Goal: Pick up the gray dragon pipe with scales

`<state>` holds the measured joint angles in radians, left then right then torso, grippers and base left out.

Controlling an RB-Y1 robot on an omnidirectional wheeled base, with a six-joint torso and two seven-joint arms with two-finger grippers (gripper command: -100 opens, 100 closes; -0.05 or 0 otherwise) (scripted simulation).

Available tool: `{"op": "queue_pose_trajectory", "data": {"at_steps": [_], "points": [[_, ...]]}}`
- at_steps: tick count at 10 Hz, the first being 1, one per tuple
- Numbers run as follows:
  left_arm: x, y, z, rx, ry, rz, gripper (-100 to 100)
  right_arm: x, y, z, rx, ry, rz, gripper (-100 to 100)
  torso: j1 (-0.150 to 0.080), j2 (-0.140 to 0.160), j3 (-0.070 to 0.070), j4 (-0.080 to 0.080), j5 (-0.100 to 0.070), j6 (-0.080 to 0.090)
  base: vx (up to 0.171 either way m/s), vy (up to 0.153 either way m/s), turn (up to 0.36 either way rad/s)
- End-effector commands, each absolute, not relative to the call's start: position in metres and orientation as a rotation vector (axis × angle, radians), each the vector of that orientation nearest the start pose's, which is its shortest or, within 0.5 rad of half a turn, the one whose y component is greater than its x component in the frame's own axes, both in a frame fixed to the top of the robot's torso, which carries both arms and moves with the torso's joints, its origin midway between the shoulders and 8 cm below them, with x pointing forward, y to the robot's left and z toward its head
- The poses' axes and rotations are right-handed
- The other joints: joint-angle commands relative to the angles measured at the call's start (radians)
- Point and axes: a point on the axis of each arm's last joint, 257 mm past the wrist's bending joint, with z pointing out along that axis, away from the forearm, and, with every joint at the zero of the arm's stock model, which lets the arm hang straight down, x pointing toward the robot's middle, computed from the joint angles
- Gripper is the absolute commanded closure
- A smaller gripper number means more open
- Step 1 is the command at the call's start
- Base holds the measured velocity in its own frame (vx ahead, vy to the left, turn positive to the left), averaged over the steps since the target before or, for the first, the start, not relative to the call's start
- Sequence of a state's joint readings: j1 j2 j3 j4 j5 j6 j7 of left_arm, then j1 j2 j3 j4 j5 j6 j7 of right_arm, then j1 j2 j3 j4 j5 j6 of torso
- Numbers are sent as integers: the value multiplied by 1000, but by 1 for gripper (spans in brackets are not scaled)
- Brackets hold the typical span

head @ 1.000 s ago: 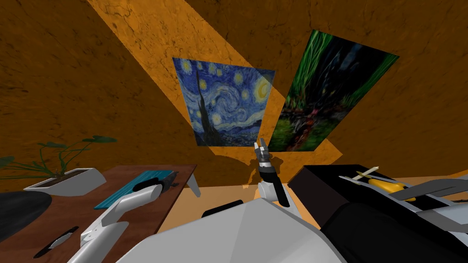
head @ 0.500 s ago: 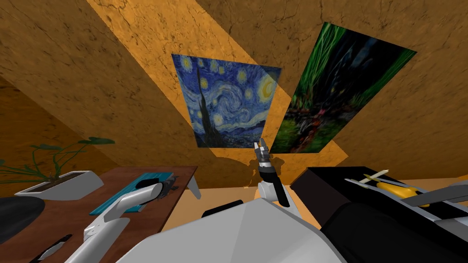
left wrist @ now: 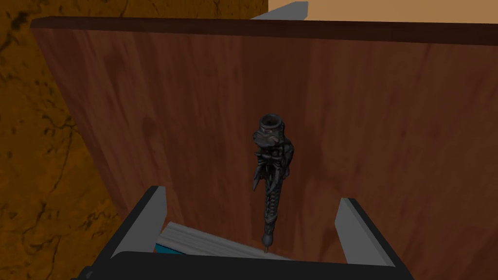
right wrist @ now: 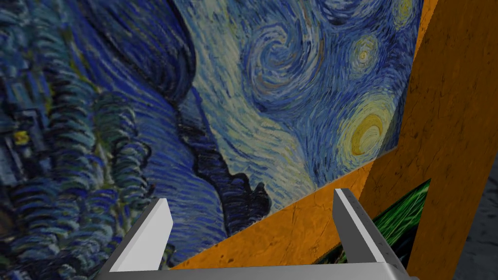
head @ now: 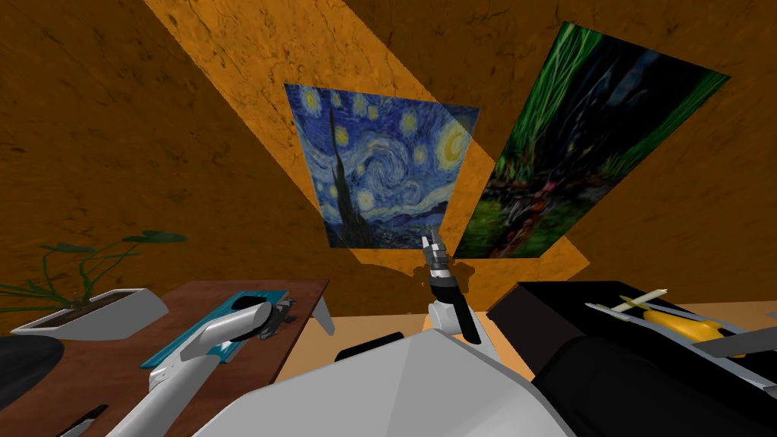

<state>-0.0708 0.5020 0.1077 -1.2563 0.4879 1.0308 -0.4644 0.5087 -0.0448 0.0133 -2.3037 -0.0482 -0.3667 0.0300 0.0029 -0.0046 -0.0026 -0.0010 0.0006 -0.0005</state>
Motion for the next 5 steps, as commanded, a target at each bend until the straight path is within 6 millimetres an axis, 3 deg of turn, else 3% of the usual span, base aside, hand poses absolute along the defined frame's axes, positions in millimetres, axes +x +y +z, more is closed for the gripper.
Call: {"op": "queue_pose_trajectory", "data": {"at_steps": [1,5], "points": [[374,446,-467,-1732,2228,-201,-100,361,-279,6,740,712,1289,0,0,0,0,0,0,0,60,34,5],[345,439,-481,-1819,2342,-132,-100,361,-279,6,740,712,1289,0,0,-1,-1,0,0,0,81,40,19]]}}
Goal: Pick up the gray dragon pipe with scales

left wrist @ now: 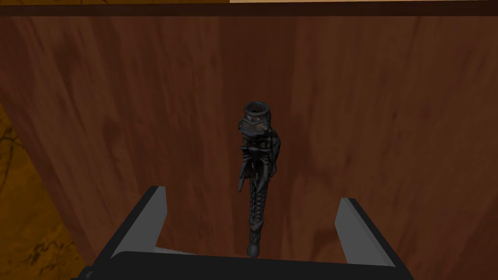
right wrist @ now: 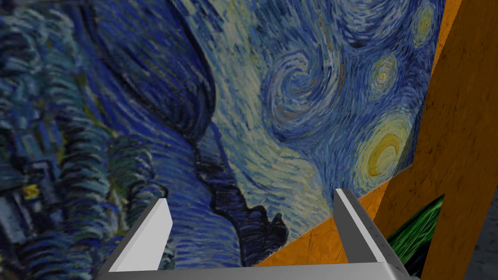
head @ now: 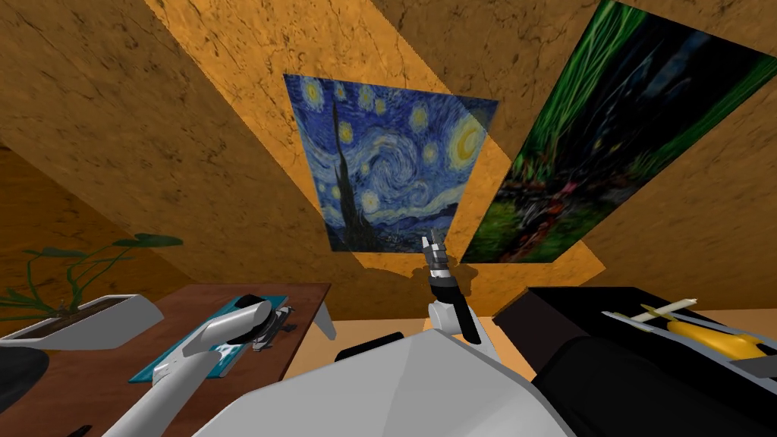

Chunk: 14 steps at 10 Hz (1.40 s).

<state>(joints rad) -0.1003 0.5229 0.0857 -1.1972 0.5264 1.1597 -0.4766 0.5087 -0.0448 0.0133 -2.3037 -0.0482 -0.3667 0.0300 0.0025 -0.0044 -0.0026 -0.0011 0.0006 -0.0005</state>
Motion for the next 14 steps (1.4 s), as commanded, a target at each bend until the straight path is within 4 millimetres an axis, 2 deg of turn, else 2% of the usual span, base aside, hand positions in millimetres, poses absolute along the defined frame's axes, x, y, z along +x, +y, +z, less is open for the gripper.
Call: {"op": "queue_pose_trajectory", "data": {"at_steps": [1,4,6,7,8,10,11,12,14], "points": [[337,437,-484,-1842,2371,-113,-100,361,-279,6,740,712,1289,0,0,0,0,0,0,0,70,40,31],[318,431,-489,-1895,2441,-68,-100,361,-279,6,740,712,1289,0,1,-2,-1,0,0,0,97,44,22],[318,431,-489,-1897,2444,-66,-100,361,-279,6,740,712,1289,0,0,-1,0,0,0,0,53,25,8],[318,431,-489,-1899,2447,-63,0,361,-279,6,740,712,1289,0,-1,2,1,0,0,0,6,3,-1],[315,427,-499,-1906,2440,-64,-100,361,-279,6,740,712,1290,0,-2,4,2,1,0,0,10,22,-29],[312,422,-509,-1912,2434,-64,-100,361,-279,6,740,712,1289,0,0,4,2,1,0,0,8,36,-41],[313,423,-507,-1911,2438,-63,-100,361,-279,6,740,712,1289,0,0,5,3,1,0,0,1,18,-9],[313,423,-507,-1910,2436,-64,100,361,-279,6,740,712,1289,0,-1,5,3,1,0,0,0,0,0],[312,423,-507,-1912,2437,-62,100,361,-279,6,740,712,1290,0,-2,4,3,1,0,1,0,0,0]]}}
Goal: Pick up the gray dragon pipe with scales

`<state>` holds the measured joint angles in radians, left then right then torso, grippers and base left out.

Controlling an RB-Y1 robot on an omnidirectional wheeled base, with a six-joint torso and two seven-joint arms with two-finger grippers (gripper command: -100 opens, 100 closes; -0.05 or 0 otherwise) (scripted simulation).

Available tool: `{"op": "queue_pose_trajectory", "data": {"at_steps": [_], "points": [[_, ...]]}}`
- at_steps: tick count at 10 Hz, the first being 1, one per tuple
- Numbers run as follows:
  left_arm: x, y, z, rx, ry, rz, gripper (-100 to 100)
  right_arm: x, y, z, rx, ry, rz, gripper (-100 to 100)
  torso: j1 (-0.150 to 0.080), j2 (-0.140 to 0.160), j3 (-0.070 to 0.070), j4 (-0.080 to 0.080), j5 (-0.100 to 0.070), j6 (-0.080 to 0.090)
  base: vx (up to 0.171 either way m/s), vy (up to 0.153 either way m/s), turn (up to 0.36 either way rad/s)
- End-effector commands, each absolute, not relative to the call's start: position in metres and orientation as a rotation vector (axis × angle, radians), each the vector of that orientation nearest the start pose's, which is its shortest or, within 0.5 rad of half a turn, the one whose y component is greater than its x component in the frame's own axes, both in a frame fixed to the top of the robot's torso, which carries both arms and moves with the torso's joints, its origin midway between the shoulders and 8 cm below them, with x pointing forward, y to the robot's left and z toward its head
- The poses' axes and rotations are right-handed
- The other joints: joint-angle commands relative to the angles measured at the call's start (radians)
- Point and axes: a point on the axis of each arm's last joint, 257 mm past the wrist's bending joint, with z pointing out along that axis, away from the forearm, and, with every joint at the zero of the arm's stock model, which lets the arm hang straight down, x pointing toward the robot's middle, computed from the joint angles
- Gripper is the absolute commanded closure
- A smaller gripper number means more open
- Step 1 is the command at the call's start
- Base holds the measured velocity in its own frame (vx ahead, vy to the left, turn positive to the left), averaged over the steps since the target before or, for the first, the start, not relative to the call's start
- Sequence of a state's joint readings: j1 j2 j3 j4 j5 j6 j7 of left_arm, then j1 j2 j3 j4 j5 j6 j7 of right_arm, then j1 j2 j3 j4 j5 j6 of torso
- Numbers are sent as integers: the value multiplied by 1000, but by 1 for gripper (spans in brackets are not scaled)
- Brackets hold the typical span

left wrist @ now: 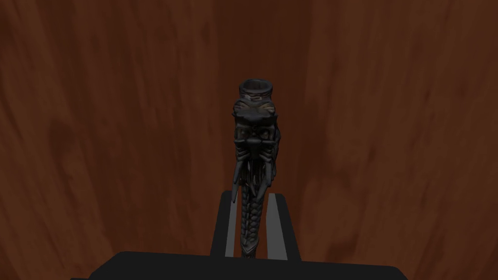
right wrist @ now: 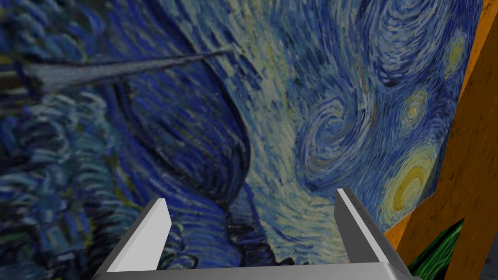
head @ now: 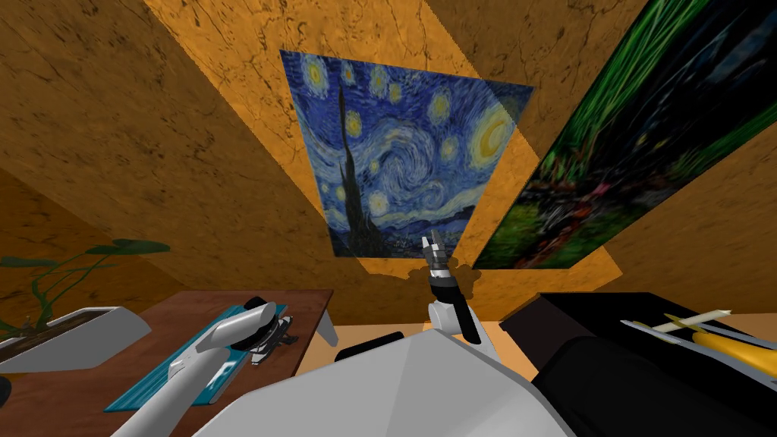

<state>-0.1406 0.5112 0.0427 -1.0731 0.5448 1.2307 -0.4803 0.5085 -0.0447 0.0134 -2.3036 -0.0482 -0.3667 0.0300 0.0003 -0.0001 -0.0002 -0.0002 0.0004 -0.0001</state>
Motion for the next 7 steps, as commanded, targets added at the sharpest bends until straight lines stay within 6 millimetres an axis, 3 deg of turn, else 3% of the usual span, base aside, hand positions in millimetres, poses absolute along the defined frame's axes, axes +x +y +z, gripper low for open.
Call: {"op": "queue_pose_trajectory", "data": {"at_steps": [1,2,3,4,6,7], "points": [[313,423,-507,-1911,2436,-64,100,361,-279,6,740,712,1290,0,0,0,0,0,0,0,0,0,0],[313,423,-507,-1911,2436,-63,100,361,-279,6,740,712,1290,0,0,0,0,0,0,0,0,0,0],[313,423,-507,-1911,2436,-63,0,361,-279,6,740,712,1290,0,0,0,0,0,0,0,0,0,0],[315,428,-497,-1904,2441,-64,100,361,-279,6,740,712,1290,0,0,0,0,0,0,0,-10,-26,46],[317,429,-496,-1902,2440,-65,100,361,-279,6,740,712,1290,0,-3,1,1,0,-1,0,-5,-29,24],[316,429,-496,-1903,2441,-63,0,361,-279,6,740,712,1290,0,-2,0,0,0,0,0,0,0,0]]}}
